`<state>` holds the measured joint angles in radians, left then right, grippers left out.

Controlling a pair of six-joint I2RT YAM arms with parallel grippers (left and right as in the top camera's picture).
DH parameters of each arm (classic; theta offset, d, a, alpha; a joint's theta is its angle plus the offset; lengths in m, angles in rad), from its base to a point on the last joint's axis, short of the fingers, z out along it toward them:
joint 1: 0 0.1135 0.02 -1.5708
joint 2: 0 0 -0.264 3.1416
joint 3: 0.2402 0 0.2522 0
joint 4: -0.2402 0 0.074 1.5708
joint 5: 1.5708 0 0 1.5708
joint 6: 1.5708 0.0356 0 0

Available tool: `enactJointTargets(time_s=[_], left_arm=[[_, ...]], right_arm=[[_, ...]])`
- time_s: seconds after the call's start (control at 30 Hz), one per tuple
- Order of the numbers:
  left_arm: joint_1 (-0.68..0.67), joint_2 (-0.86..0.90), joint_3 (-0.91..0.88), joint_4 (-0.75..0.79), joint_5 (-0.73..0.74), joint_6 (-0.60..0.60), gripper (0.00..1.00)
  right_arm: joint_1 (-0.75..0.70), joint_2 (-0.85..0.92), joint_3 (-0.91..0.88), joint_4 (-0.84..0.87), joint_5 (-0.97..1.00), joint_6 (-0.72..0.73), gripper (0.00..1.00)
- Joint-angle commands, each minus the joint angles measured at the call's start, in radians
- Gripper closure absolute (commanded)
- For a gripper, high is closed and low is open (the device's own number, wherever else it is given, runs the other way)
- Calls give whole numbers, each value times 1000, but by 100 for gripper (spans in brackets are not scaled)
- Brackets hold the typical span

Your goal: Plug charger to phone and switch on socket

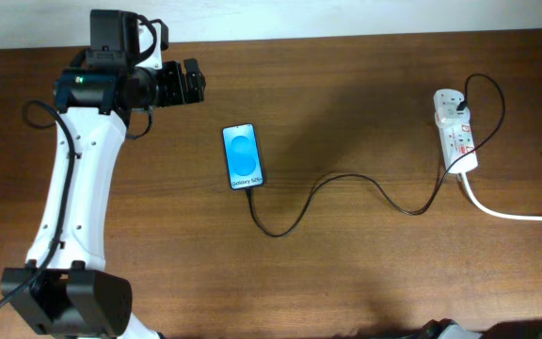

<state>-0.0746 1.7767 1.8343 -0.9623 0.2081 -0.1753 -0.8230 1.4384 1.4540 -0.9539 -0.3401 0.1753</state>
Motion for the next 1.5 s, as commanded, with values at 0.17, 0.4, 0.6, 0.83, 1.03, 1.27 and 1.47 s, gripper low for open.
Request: enactJointTargets(time_s=[0.17,0.4,0.6,0.83,1.03,1.27,1.47], left_arm=[[-1,2,3,-1,-4,13,1],[-1,2,3,-2,-4,13,1],[-1,2,3,-1,-4,13,1],[-1,2,3,-1,-3,13,1],[-1,2,3,-1,-4,13,1],[-1,2,3,-1,-4,13,1],[-1,2,3,-1,-4,13,1]], right_arm=[[-8,311,18,300,-154,46,5],[134,496,18,430,-58,42,5],[196,615,18,465,-44,25,5],[286,697,18,505,64,-29,5],[290,701,18,517,116,-10,5],[299,702,18,543,121,-11,5],[325,702,18,551,130,-11,5]])
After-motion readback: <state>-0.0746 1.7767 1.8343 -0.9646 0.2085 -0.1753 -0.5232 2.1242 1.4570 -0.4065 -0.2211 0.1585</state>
